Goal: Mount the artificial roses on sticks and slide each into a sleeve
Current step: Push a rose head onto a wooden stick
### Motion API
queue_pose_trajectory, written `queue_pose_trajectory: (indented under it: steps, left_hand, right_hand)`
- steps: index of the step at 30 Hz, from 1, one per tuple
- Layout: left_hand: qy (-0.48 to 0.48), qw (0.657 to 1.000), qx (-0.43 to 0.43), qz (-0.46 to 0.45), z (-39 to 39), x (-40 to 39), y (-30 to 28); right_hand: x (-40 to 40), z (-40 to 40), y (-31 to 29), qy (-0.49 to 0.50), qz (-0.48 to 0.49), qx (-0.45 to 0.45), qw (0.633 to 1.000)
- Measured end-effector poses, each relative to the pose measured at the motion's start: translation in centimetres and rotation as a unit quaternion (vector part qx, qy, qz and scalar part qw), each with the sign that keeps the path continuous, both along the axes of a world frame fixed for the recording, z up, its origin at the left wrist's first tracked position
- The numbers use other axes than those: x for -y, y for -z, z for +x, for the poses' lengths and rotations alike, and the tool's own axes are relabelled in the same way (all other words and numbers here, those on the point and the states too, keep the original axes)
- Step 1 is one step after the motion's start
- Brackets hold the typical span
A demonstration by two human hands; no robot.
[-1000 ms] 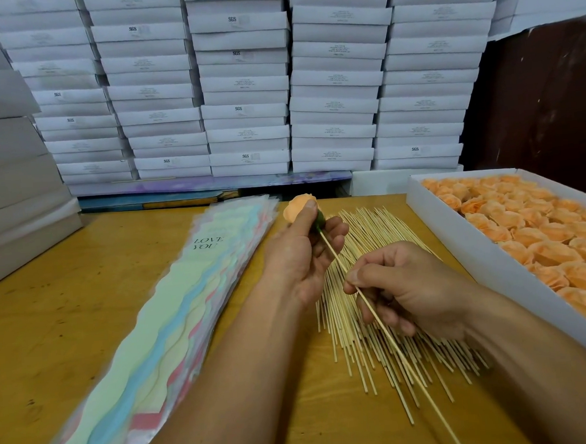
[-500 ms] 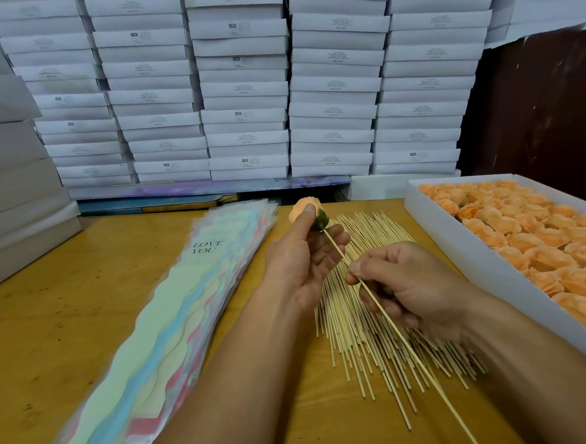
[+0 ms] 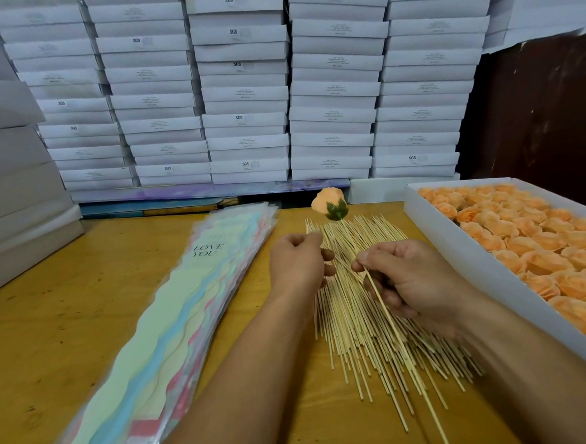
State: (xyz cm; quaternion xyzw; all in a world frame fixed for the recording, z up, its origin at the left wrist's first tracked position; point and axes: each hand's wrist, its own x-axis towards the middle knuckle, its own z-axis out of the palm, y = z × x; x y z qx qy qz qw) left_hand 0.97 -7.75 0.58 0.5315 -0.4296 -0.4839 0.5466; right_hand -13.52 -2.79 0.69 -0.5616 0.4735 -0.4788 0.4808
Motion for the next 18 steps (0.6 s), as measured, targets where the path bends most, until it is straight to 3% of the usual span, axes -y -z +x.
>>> queue_pose_trajectory:
  steps: [2, 7, 11, 18]
  left_hand:
    - [-0.025, 0.991, 0.124, -0.053, 0.0, 0.2, 0.5]
    - [-0.044, 0.933, 0.334, -0.125, -0.2, 0.0, 1.2]
    - [-0.026, 0.900, 0.413, -0.136, -0.2, 0.1, 1.3]
    - [0.042, 0.839, 0.539, -0.054, 0.9, 1.5, 0.0]
  right_hand:
    - [0.1, -0.1, 0.1, 0.005, 0.004, 0.000, 1.000]
    - [0.1, 0.0, 0.2, 0.012, 0.010, -0.017, 1.000]
    - [0.1, 0.1, 0.2, 0.023, 0.015, -0.035, 0.999]
    - [0.1, 0.0, 0.2, 0.024, 0.019, -0.029, 0.999]
